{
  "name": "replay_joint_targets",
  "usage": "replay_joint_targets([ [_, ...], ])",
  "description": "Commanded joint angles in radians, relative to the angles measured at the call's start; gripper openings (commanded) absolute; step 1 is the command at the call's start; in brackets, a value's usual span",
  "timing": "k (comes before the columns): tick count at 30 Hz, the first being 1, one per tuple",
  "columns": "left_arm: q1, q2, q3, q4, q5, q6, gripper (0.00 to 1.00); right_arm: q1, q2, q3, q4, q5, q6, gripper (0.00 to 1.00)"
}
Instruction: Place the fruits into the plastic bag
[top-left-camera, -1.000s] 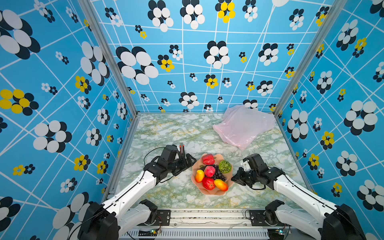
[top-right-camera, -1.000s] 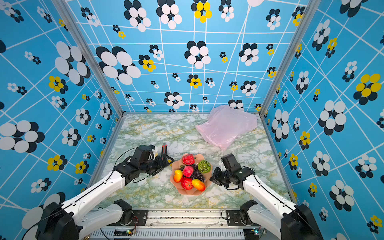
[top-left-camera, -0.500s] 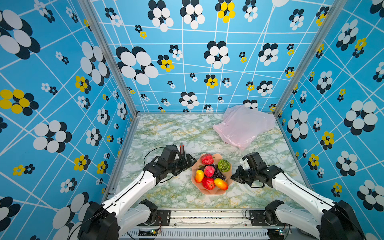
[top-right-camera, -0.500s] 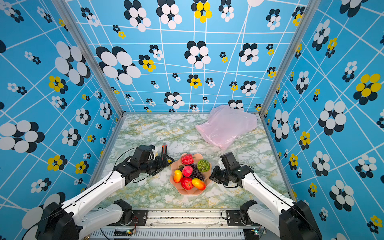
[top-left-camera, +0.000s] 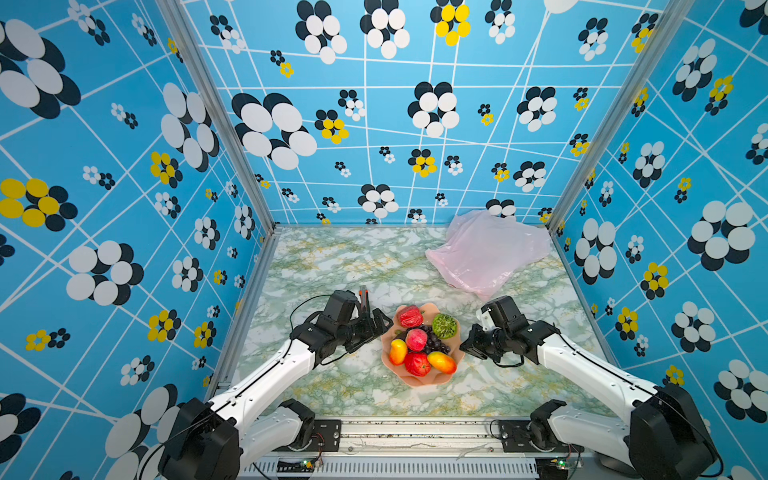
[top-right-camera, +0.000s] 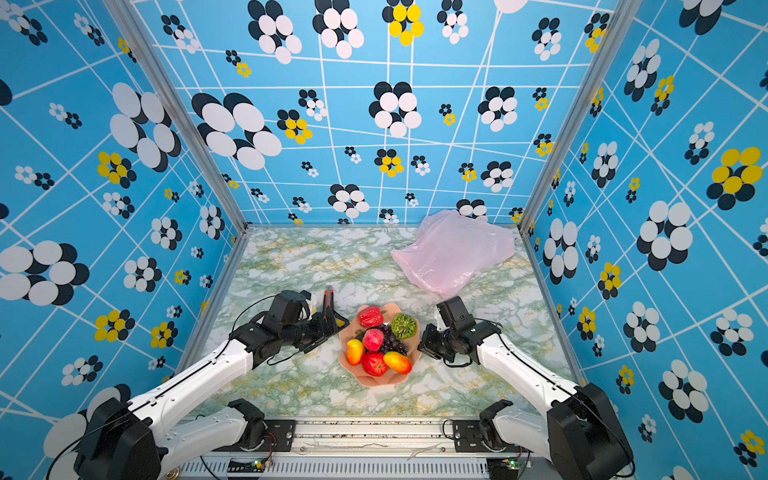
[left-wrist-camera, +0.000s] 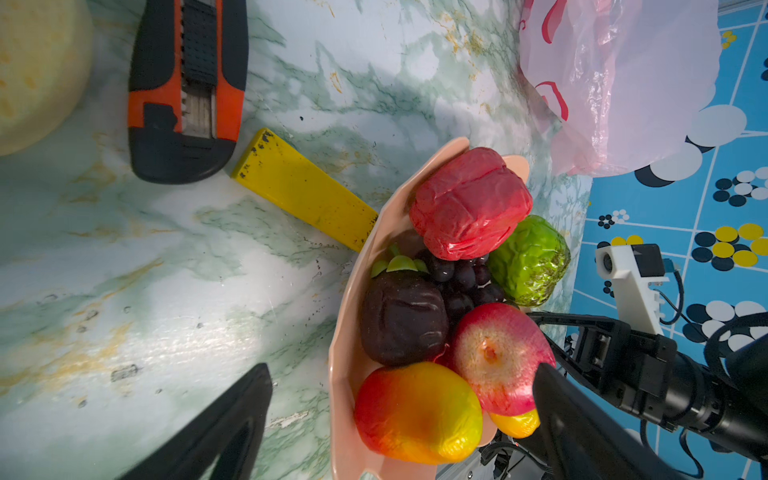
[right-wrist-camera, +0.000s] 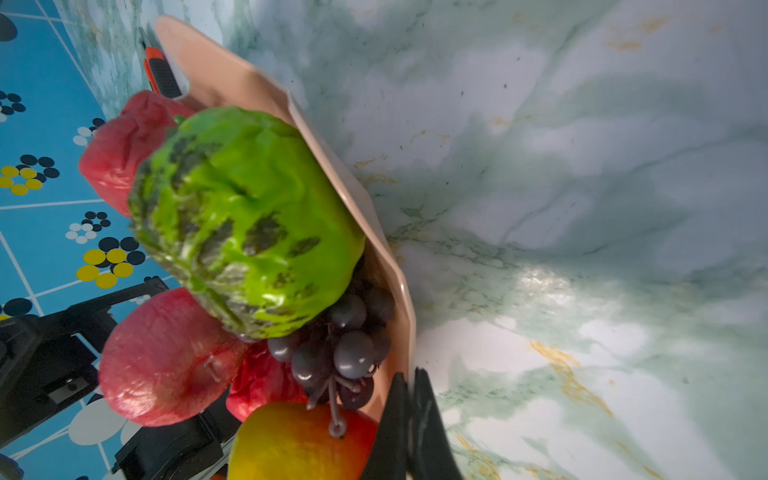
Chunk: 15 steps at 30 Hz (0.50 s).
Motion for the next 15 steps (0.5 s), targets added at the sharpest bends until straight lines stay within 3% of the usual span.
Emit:
replay_joint_targets([
  [1,-0.005,0.003,0.022,-0.034,-0.007,0.026,0.99,-0.039,0.017,0.037,-0.021,0.041,-0.048,0.0],
  [10,-0.004,0.002,0.035,-0.048,-0.013,0.023,0.99,-0.108,0.056,0.056,-0.021,0.006,-0.099,0.01],
  [12,-0.005,0.001,0.035,-0.049,-0.013,0.021,0.99,-0.108,0.069,0.055,-0.016,-0.002,-0.103,0.04],
  [15,-0.005,0.005,0.042,-0.051,-0.014,0.022,0.99,-0.111,0.078,0.056,-0.016,-0.004,-0.108,0.18],
])
